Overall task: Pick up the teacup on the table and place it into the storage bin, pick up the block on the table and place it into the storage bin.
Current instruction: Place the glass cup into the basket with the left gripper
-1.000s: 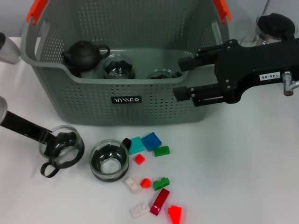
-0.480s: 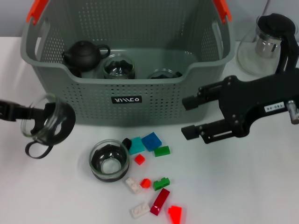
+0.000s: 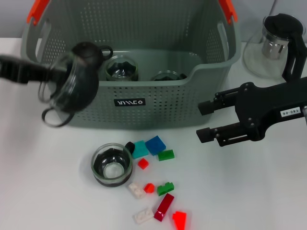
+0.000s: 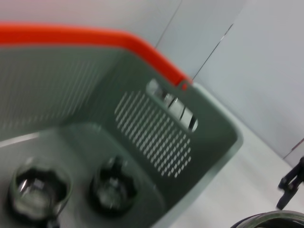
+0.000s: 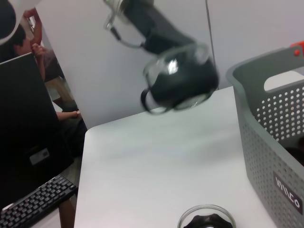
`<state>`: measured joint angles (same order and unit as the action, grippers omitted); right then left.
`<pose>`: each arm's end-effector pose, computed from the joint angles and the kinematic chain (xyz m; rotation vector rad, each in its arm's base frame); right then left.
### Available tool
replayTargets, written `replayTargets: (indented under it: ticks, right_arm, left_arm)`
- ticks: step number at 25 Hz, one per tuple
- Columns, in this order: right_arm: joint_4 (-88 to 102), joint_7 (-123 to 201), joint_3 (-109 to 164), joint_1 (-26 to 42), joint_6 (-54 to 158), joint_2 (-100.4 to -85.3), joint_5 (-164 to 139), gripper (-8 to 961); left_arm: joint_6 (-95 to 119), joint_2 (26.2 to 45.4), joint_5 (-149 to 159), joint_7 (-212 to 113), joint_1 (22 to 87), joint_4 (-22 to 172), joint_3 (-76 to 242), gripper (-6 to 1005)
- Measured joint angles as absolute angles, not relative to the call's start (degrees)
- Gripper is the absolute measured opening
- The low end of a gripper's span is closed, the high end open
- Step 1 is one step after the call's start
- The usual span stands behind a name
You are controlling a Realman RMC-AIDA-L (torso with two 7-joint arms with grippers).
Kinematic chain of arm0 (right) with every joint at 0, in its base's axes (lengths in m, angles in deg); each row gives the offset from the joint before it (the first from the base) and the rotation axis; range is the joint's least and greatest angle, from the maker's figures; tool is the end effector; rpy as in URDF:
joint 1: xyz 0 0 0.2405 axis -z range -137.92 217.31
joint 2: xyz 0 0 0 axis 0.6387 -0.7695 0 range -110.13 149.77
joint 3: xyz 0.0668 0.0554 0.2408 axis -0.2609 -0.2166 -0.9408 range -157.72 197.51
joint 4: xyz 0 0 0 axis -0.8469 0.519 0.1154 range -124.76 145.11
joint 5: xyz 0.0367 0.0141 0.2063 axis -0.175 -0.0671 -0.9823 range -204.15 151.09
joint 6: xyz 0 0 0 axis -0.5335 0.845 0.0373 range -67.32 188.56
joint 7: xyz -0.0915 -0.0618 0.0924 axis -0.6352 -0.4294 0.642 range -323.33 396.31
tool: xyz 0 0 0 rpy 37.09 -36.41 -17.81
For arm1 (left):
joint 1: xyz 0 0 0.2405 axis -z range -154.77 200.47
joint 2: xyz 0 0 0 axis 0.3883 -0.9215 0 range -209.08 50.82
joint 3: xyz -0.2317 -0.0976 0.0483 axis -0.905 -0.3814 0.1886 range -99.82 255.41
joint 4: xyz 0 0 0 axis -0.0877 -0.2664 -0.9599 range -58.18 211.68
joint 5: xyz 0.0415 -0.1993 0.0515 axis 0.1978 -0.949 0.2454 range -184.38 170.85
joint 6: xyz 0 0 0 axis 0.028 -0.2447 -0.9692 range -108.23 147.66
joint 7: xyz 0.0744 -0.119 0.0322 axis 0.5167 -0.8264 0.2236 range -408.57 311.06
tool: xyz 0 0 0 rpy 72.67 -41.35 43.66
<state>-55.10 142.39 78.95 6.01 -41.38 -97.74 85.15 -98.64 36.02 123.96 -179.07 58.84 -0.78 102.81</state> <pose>0.1594 0.3332 0.0305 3.0612 -0.4173 -0.4532 -0.2116 0.3241 0.1464 -2.6184 -1.1800 -0.4084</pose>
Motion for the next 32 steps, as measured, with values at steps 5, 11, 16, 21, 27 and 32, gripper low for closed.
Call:
replayTargets:
  ticks: [5,11,16,21,27,32]
  right_arm:
    - [-53.49,142.38,78.57,6.18,-41.39,-97.48,85.18,715]
    - [-51.19,141.87,78.53,5.76,-41.4,-97.45,86.72,716]
    - [-49.04,141.62,78.48,5.03,-41.11,-97.39,88.46,716]
    - [-48.57,141.61,78.44,4.91,-40.99,-97.4,88.64,716]
    - [-48.51,141.38,78.43,4.97,-40.49,-97.37,88.69,716]
    - [-47.56,140.88,78.43,4.89,-40.33,-97.35,88.71,716]
  left_arm:
    - [-96.94,33.41,121.89,-178.96,64.2,2.5,101.42,45]
    - [-87.16,30.81,122.52,-178.54,70.54,11.41,104.67,46]
    - [-73.84,30.52,126.79,-179.2,74.21,17.5,113.19,47]
    - [-61.94,31.16,129.96,-180.95,77.09,22.71,122.54,47]
    - [-50.73,33.09,134.17,-183.78,79.05,25.8,129.35,48]
    - [-45.24,34.82,138.01,-184.88,80.52,28.18,131.99,49]
